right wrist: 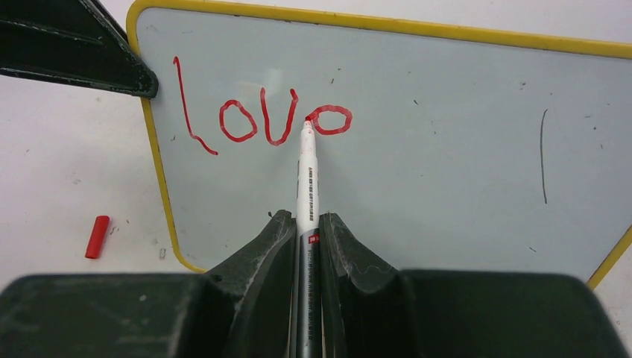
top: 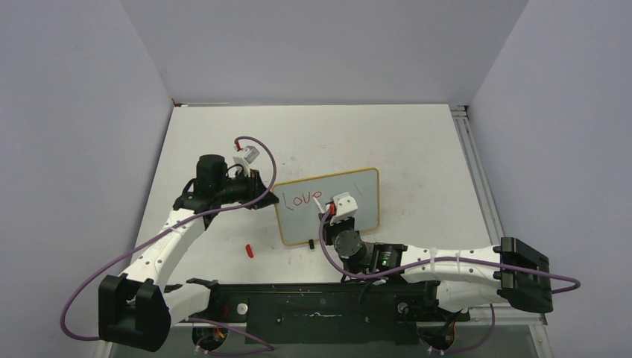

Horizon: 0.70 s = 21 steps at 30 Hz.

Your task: Write a sentence on the whiteboard

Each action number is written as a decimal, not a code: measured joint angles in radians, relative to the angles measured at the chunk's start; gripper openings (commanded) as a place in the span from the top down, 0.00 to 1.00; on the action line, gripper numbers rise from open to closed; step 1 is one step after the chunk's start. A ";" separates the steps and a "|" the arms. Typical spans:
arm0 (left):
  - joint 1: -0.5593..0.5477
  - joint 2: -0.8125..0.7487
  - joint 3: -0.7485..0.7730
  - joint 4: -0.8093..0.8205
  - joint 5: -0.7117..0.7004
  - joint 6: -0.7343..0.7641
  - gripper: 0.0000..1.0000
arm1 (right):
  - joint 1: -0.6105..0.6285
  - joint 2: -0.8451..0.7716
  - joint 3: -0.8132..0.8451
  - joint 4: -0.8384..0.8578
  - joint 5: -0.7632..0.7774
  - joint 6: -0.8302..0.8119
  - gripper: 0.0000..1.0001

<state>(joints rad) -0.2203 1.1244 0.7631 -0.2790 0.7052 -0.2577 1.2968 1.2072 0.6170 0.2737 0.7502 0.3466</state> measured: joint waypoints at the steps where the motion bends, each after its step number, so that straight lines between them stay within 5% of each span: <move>1: -0.001 0.000 0.000 0.000 0.000 0.000 0.89 | 0.002 0.000 0.000 -0.003 0.000 0.003 0.95; 21: -0.003 -0.003 0.000 -0.001 0.002 0.000 0.89 | 0.031 0.000 -0.013 -0.066 0.011 0.066 0.95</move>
<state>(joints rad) -0.2230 1.1217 0.7631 -0.2798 0.7074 -0.2577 1.3281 1.2072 0.6037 0.2081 0.7609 0.4129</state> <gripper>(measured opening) 0.126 0.151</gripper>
